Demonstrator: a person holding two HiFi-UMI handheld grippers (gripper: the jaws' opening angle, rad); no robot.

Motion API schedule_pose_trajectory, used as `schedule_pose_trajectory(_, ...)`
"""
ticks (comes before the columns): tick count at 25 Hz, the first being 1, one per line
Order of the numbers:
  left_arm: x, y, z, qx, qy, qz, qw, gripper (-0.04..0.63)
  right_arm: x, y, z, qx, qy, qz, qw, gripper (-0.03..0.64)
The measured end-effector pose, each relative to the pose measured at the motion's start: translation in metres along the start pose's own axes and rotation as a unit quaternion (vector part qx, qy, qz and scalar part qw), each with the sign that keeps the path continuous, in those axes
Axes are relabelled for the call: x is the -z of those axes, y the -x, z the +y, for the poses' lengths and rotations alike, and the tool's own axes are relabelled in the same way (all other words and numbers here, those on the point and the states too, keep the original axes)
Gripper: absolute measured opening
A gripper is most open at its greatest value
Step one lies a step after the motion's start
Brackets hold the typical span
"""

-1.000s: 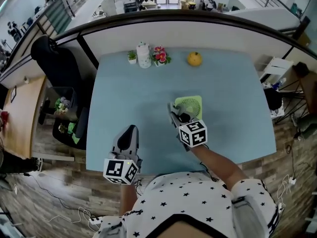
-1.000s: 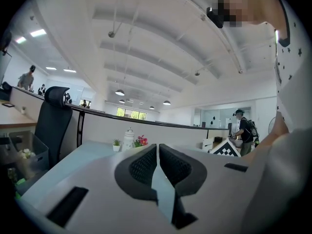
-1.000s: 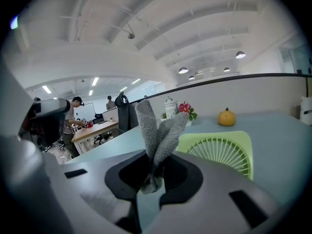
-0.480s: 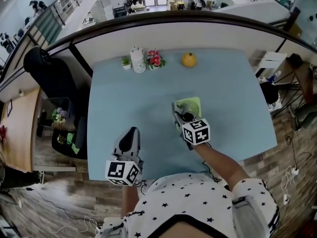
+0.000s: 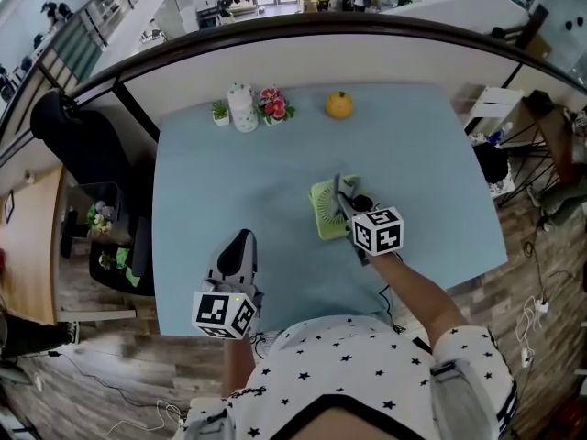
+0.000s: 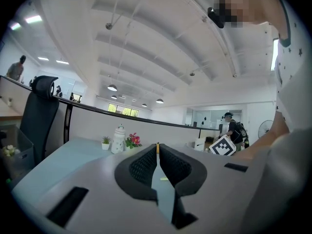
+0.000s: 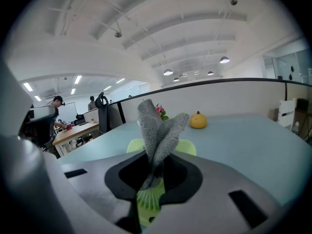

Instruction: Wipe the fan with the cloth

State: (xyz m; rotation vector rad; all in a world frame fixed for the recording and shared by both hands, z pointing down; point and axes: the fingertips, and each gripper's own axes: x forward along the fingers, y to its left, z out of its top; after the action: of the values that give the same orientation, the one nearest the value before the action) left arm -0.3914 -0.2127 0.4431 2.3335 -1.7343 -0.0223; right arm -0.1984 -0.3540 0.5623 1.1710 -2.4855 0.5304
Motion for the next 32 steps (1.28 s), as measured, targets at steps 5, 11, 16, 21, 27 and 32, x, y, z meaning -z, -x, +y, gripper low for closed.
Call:
schedule_pose_trajectory(5, 0.003, -0.006, -0.006, 0.010, 0.000, 0.004, 0.9999, 0.040, 0.003, 0.012, -0.034, 0.034, -0.007, -0.001, 0.999, 0.043)
schedule_pose_trajectory(11, 0.004, -0.010, -0.007, 0.016, -0.001, 0.008, 0.9998, 0.041, 0.014, 0.021, -0.060, 0.068, -0.021, 0.004, 0.997, 0.044)
schedule_pose_trajectory(16, 0.003, -0.015, -0.010, 0.024, -0.005, 0.008, 0.9997, 0.040, 0.017, 0.024, -0.064, 0.072, -0.030, 0.003, 0.997, 0.043)
schedule_pose_trajectory(21, 0.003, -0.016, -0.014, 0.031, -0.006, 0.008, 0.9995, 0.040, 0.000, 0.030, -0.049, 0.055, -0.042, -0.023, 0.997, 0.044)
schedule_pose_trajectory(27, 0.002, -0.014, -0.016, 0.035, -0.005, 0.004, 0.9994, 0.040, -0.018, 0.026, 0.009, -0.018, -0.029, -0.042, 0.999, 0.044)
schedule_pose_trajectory(32, 0.000, -0.007, -0.011, 0.030, -0.004, 0.001, 0.9995, 0.040, -0.002, 0.010, 0.053, -0.063, -0.002, -0.017, 0.998, 0.044)
